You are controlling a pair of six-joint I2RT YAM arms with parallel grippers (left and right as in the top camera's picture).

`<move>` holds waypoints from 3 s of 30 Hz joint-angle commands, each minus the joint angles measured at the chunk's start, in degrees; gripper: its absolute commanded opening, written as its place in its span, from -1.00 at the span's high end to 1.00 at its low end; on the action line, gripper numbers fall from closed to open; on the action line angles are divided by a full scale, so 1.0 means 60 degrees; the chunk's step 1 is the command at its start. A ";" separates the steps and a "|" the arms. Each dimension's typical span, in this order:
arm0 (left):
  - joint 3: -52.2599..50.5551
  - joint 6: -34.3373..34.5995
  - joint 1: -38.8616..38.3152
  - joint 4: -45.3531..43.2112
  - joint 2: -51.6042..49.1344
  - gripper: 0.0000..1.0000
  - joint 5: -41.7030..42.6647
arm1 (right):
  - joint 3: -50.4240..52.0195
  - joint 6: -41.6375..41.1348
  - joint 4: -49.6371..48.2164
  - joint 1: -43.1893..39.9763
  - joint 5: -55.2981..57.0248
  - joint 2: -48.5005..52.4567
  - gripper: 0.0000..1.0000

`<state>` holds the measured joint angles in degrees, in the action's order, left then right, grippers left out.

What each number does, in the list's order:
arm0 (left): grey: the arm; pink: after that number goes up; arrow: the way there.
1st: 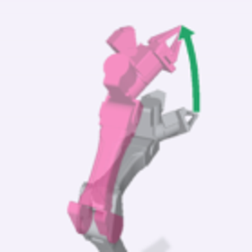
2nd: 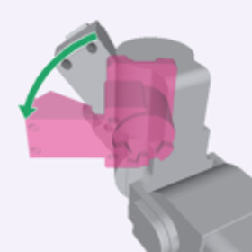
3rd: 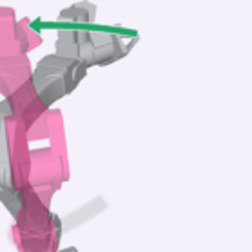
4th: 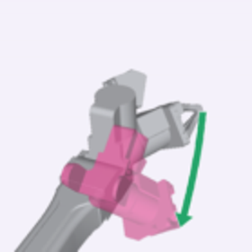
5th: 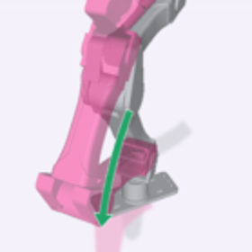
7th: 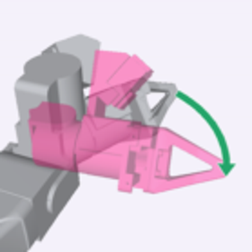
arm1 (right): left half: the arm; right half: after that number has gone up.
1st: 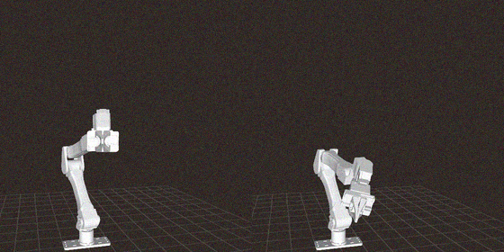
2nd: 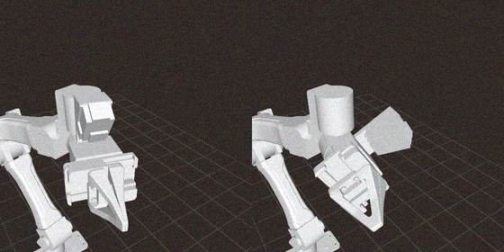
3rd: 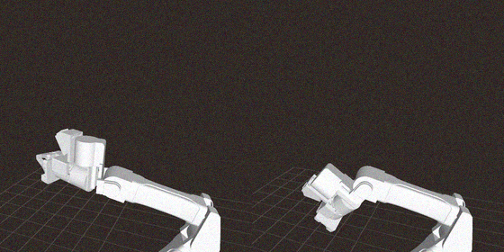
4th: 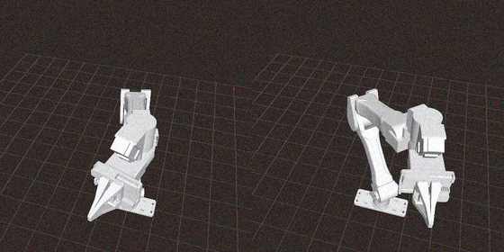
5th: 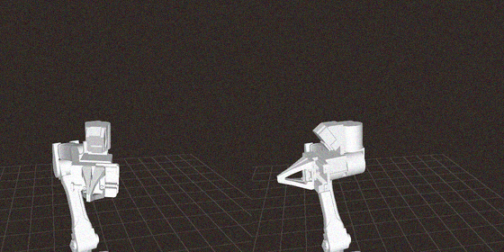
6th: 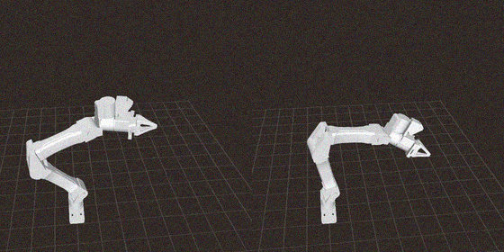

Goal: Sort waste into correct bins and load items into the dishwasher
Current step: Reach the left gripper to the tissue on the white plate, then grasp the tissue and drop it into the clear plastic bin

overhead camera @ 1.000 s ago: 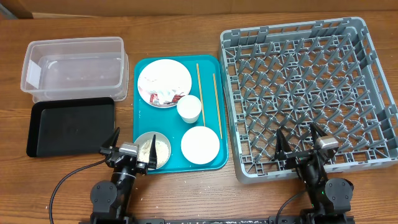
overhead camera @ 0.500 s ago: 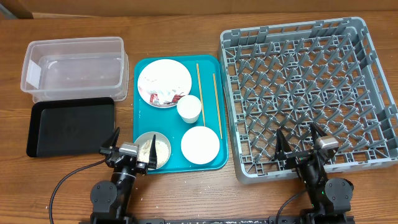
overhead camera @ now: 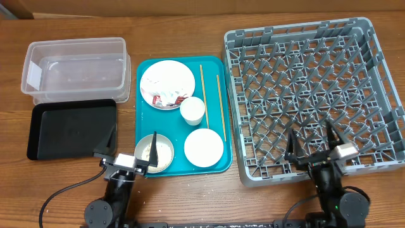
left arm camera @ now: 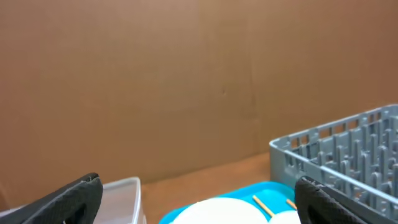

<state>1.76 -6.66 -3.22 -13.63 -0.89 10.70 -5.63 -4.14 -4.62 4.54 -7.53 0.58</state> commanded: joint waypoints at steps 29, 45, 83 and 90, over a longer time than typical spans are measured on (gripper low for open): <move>1.7821 -0.1315 -0.1173 1.2943 -1.7886 -1.00 0.0648 | -0.9122 0.0339 0.7938 -0.0011 -0.2160 0.9843 -1.00; 1.7813 -0.5111 -0.1027 1.2648 -2.2086 -0.75 -0.0219 | -0.9122 0.0339 0.8083 -0.0011 -0.2189 1.0302 -1.00; 2.5052 0.0922 0.2470 1.6283 -2.2345 0.92 -0.0739 | -0.9122 0.0331 0.8273 -0.0011 -0.2193 1.0309 -1.00; 2.4713 0.1472 0.3031 1.5548 -2.2735 0.81 -0.1293 | -0.9122 0.0335 0.8353 -0.0011 -0.2193 1.0313 -1.00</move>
<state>150.65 0.40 15.16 79.66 -135.37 4.19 -58.81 -1.91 45.71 4.54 -20.38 62.54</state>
